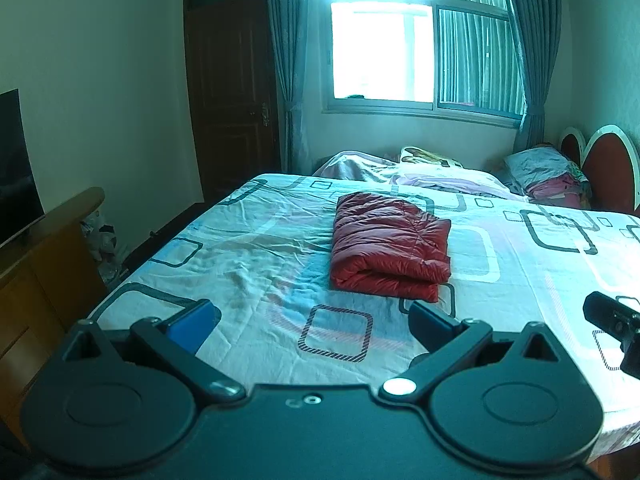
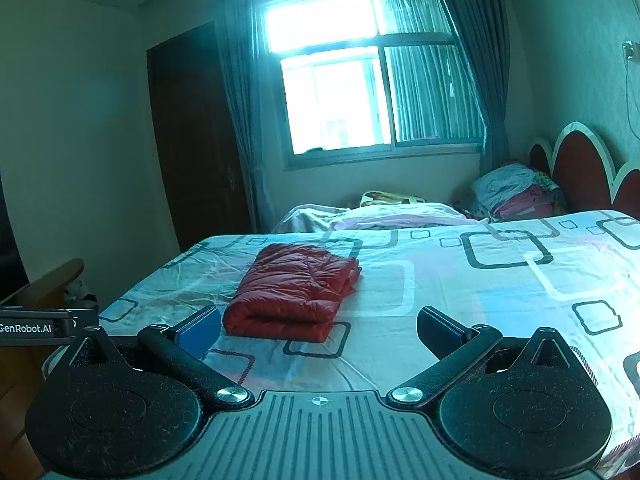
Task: Fold large clothes
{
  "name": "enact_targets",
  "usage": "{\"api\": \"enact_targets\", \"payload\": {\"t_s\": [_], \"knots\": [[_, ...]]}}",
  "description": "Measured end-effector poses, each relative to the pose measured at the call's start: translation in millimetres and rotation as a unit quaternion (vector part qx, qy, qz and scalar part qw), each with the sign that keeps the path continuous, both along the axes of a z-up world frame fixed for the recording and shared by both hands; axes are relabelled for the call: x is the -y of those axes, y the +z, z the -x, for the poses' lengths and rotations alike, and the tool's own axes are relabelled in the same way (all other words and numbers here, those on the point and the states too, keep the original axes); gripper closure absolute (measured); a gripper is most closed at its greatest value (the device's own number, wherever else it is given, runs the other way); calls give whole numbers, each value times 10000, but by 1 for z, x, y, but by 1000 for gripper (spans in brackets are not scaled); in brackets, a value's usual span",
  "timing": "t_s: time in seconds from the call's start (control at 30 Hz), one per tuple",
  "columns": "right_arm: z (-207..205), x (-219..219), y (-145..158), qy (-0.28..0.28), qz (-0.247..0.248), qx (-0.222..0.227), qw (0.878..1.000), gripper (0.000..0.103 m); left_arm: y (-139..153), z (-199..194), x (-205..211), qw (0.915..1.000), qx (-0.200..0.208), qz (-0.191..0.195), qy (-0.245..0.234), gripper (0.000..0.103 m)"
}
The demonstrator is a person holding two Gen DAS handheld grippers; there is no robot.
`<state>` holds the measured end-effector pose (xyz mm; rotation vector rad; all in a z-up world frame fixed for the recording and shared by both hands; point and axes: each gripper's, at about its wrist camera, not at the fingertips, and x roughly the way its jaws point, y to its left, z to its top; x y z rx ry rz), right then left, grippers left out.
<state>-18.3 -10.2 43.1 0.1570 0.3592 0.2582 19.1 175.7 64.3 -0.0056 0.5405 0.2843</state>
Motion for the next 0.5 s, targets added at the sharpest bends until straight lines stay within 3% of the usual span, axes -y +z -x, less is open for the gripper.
{"api": "enact_targets", "payload": {"t_s": [0.5], "knots": [[-1,-6,0,11,25,9,10000,0,0,-2,-4,10000,-6,7,-23,0]]}}
